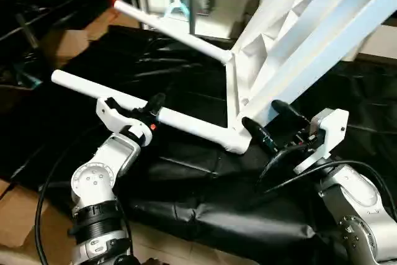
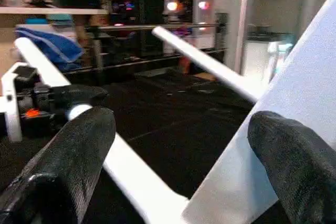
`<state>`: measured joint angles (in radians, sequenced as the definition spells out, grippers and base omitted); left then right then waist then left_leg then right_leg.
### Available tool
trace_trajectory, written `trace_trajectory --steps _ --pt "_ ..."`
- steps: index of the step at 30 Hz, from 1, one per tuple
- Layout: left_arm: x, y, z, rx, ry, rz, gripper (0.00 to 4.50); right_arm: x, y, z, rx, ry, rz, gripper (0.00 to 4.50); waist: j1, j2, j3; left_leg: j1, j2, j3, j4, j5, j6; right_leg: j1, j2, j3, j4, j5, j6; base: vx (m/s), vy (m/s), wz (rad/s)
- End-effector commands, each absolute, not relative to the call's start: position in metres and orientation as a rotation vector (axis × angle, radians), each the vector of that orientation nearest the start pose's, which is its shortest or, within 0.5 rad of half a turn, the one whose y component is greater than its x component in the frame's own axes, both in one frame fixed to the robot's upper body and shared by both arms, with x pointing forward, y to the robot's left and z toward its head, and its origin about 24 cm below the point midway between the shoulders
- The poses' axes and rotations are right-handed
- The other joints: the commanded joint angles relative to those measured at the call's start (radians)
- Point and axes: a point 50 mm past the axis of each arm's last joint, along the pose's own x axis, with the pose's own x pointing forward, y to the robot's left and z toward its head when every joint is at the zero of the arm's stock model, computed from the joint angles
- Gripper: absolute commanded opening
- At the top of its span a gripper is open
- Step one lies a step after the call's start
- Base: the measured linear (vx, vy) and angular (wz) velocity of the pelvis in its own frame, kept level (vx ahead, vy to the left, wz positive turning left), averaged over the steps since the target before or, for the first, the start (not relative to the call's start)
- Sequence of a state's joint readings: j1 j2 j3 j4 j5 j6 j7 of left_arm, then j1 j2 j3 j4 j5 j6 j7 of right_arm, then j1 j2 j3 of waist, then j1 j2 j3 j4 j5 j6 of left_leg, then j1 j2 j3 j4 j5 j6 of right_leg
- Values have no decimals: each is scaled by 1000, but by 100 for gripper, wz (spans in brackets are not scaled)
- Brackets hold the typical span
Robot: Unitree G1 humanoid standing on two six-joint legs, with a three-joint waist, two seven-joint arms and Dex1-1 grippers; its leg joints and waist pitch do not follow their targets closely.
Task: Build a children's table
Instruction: Flip table
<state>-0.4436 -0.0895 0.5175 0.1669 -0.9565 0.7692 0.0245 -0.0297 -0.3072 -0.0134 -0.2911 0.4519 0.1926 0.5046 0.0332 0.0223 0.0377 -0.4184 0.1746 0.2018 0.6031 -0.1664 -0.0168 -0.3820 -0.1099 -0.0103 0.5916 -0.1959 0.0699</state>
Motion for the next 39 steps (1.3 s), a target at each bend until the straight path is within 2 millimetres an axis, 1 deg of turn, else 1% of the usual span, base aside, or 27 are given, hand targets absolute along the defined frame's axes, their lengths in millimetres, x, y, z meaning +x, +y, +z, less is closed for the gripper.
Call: trace_trajectory --steps 1,3,4,5,6,7,8,10,11,13,15,17,18,20,22,23,24,25,30,33,34,37,39 --pt "305 126 41 -1096 545 -208 173 254 -168 130 37 -260 556 450 -12 -18 -42 40 36 -28 -93 -400 -59 -3 -10 8 -93 -363 -78 0 0 0" --pt "306 126 41 -1087 541 -204 173 255 -169 133 8 -281 542 450 -14 -19 -42 40 37 -29 -92 -405 -62 -4 -11 8 -95 -386 -69 0 0 0" --pt "307 125 42 -1091 531 -199 173 255 -169 134 1 -292 538 450 -15 -19 -40 40 36 -30 -92 -418 -63 -8 -11 9 -100 -415 -62 0 0 0" --pt "308 124 42 -1089 526 -183 173 256 -170 135 2 -301 527 450 -17 -22 -39 41 37 -31 -93 -423 -64 -9 -11 8 -102 -432 -55 0 0 0" --pt "308 124 42 -1087 524 -175 173 256 -170 135 6 -306 520 450 -17 -21 -39 42 37 -31 -93 -426 -65 -10 -11 8 -101 -436 -53 0 0 0" --pt "309 122 41 -1087 525 -177 173 257 -172 137 -17 -328 480 450 -19 -23 -38 41 36 -31 -93 -431 -66 -12 -10 8 -103 -439 -50 0 0 0" --pt "309 121 41 -1084 526 -178 173 257 -173 139 -37 -348 448 450 -19 -23 -38 40 36 -31 -93 -433 -69 -14 -9 8 -104 -439 -47 0 0 0" --pt "310 120 40 -1086 524 -163 172 258 -173 141 -30 -368 417 450 -19 -22 -38 42 37 -31 -94 -435 -70 -15 -8 8 -103 -425 -48 0 0 0" --pt "311 119 39 -1081 518 -143 172 257 -172 142 -28 -383 380 450 -21 -23 -36 40 37 -32 -97 -437 -71 -15 -7 8 -102 -417 -47 0 0 0" --pt "312 119 39 -1081 515 -133 172 257 -172 142 -23 -389 359 450 -23 -24 -37 41 38 -32 -98 -438 -72 -16 -6 8 -100 -403 -47 0 0 0" --pt "314 119 37 -1086 508 -101 172 255 -171 142 15 -404 296 450 -25 -24 -35 42 37 -31 -99 -442 -73 -19 -5 9 -102 -391 -47 0 0 0" --pt "314 118 37 -1086 504 -99 172 254 -171 143 30 -414 265 450 -24 -23 -37 44 39 -32 -101 -436 -73 -15 -4 9 -98 -361 -45 0 0 0" --pt "315 117 38 -1083 498 -94 172 253 -172 144 54 -434 200 450 -25 -17 -36 44 39 -32 -103 -430 -75 -16 -4 10 -98 -336 -48 0 0 0" --pt "316 117 38 -1079 494 -93 172 252 -173 145 64 -448 159 450 -25 -21 -39 44 39 -31 -104 -419 -81 -15 -3 9 -96 -307 -52 0 0 0" --pt "317 118 38 -1080 487 -73 172 250 -171 148 58 -475 150 450 -25 -19 -37 45 39 -31 -106 -424 -84 -12 -1 9 -94 -290 -49 0 0 0" --pt "317 118 37 -1080 485 -64 172 248 -169 150 51 -493 130 450 -27 -19 -38 43 39 -32 -106 -425 -84 -10 -2 9 -93 -284 -47 0 0 0" --pt "317 118 37 -1080 485 -64 172 248 -169 150 51 -493 130 450 -28 -17 -38 42 38 -31 -105 -425 -85 -11 -2 9 -94 -285 -47 0 0 0" --pt "318 119 37 -1085 483 -51 172 247 -168 151 59 -502 119 450 -32 -19 -38 42 37 -31 -105 -431 -83 -10 -3 9 -95 -295 -44 0 0 0" --pt "319 120 36 -1083 477 -36 172 247 -165 149 51 -490 107 450 -40 -19 -35 42 37 -33 -107 -458 -85 -12 -3 9 -99 -333 -36 0 0 0" --pt "319 119 36 -1080 479 -47 172 254 -175 146 -9 -460 -16 450 -43 -19 -34 43 37 -35 -108 -468 -99 -15 -3 8 -101 -356 -31 0 0 0" --pt "319 119 36 -1077 479 -45 172 257 -181 146 -32 -447 -73 450 -46 -18 -34 46 36 -35 -108 -482 -108 -18 -1 8 -102 -372 -27 0 0 0" --pt "319 119 36 -1078 479 -41 172 258 -183 146 -34 -439 -99 450 -48 -18 -34 47 35 -35 -107 -486 -107 -18 -2 9 -102 -370 -23 0 0 0" --pt "319 119 36 -1081 479 -37 172 259 -187 144 -24 -416 -134 450 -47 -18 -37 45 35 -35 -107 -471 -101 -15 -2 9 -101 -349 -24 0 0 0"
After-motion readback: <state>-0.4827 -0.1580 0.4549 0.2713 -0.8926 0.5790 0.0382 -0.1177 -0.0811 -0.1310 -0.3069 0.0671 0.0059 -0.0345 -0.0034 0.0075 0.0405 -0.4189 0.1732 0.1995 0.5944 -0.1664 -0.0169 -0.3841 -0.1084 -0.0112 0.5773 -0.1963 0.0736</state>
